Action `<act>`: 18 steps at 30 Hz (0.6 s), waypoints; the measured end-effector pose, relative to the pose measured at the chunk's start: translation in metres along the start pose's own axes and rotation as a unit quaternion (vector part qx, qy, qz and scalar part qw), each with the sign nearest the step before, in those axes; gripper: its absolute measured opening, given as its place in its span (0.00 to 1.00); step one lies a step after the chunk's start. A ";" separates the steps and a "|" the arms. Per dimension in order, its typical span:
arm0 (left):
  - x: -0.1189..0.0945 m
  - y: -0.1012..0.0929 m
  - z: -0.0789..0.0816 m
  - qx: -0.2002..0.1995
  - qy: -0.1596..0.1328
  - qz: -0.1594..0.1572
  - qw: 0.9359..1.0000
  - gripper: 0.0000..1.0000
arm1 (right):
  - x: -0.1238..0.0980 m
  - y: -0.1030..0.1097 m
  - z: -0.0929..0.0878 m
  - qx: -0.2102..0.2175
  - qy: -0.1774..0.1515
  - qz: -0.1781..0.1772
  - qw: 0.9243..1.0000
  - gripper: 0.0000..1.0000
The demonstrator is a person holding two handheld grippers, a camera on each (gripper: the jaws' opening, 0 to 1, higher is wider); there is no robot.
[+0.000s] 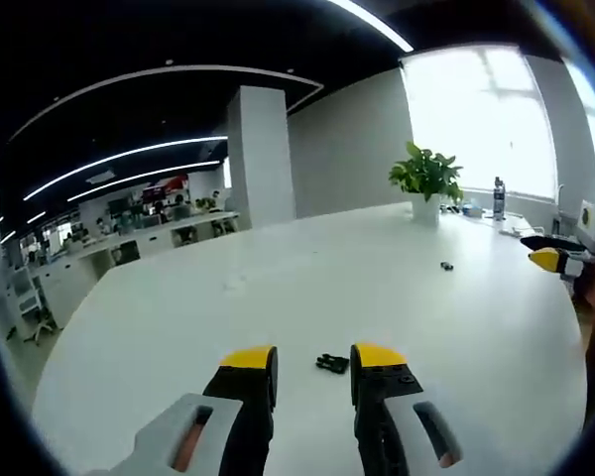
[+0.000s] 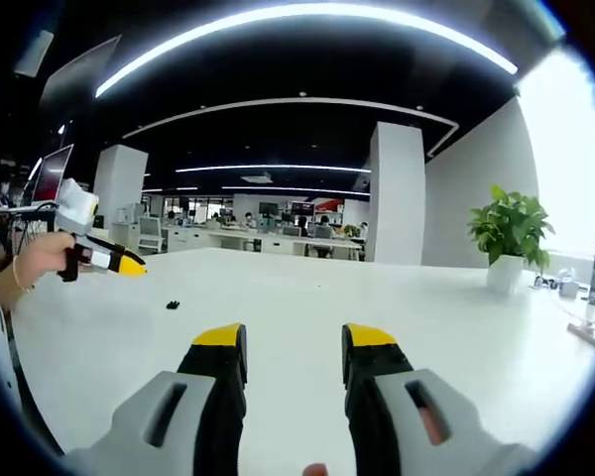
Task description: Snap the two parts of the plastic buckle together until the buckle closes and remains connected.
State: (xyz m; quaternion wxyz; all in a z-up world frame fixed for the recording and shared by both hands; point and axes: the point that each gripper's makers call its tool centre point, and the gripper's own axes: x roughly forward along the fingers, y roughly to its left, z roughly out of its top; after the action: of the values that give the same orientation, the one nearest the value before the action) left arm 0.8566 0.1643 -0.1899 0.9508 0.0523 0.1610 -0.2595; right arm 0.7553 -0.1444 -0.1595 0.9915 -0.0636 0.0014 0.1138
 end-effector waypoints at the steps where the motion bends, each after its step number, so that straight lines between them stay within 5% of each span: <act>1: 0.002 0.000 -0.001 -0.002 0.002 -0.002 1.000 0.29 | 0.000 0.000 0.000 0.000 -0.001 0.000 1.000 0.39; 18: 0.038 0.003 -0.015 -0.018 0.037 -0.013 0.999 0.28 | 0.000 0.001 0.000 0.002 -0.002 0.004 1.000 0.39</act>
State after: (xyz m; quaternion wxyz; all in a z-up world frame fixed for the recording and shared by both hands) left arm 0.8849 0.1516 -0.2171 0.9415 0.0422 0.2010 -0.2670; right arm 0.7554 -0.1437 -0.1595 0.9911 -0.0615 0.0000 0.1180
